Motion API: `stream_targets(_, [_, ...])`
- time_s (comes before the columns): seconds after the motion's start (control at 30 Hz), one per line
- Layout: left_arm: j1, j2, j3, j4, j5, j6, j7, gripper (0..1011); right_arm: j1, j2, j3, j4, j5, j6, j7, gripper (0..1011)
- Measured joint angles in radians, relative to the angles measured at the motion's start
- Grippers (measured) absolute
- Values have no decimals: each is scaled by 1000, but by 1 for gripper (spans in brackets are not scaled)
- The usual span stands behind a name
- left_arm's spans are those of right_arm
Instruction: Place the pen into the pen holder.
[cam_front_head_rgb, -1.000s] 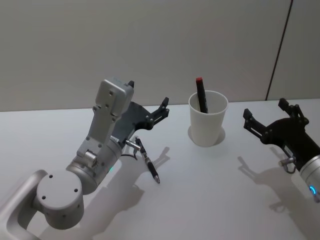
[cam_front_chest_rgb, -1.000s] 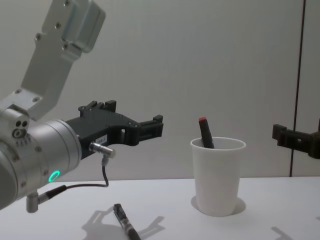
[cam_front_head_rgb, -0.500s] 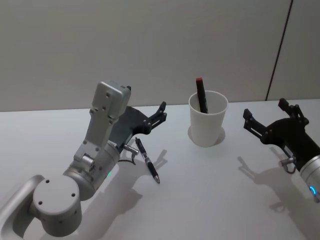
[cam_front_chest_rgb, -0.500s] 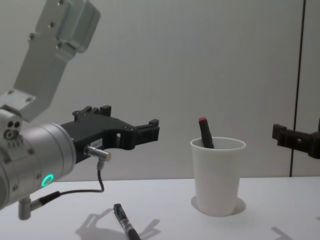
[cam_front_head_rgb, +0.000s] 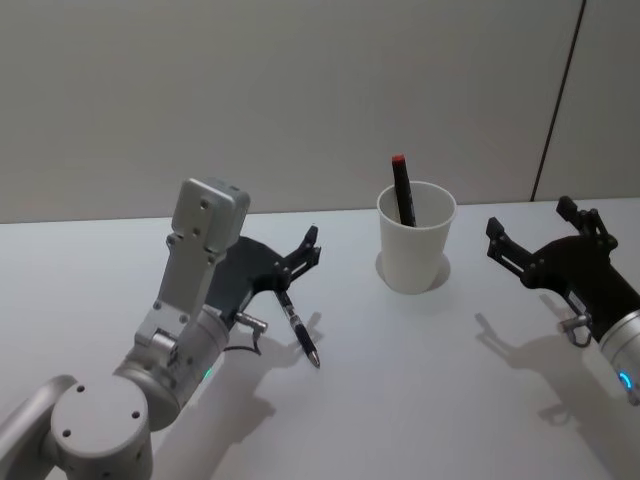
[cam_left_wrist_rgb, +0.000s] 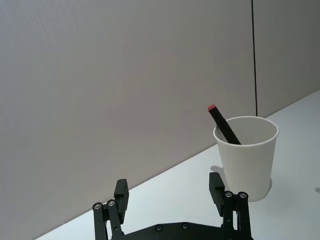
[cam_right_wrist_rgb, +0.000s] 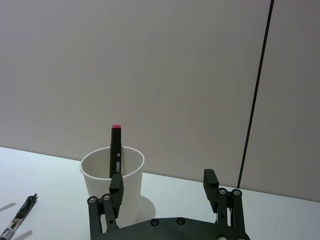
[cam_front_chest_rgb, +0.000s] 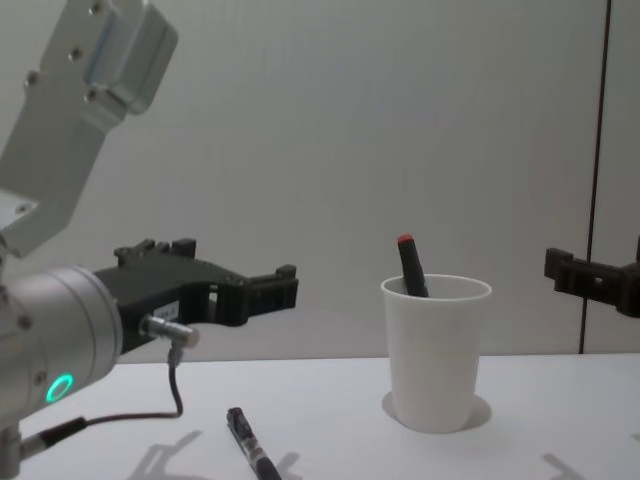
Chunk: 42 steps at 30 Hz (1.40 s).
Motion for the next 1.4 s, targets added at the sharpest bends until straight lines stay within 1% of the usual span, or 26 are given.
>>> stream_targets(0.3, [33, 5, 2, -36, -28, 56, 27, 1001, 0, 0, 0, 0, 0, 0, 0, 1001])
stream_targets(0.57, [51, -8, 10, -46, -50, 105, 41, 1001, 0, 0, 0, 0, 0, 0, 0, 1001])
stream_targets(0.97, [57, -54, 30, -18, -71, 160, 47, 1001, 0, 0, 0, 0, 0, 0, 0, 1001])
stream_targets(1.2, [56, -75, 36, 0, -78, 183, 49, 1001, 0, 0, 0, 0, 0, 0, 0, 1001])
stream_targets(1.4, [52, -98, 39, 21, -86, 207, 64, 1001, 0, 0, 0, 0, 0, 0, 0, 1001])
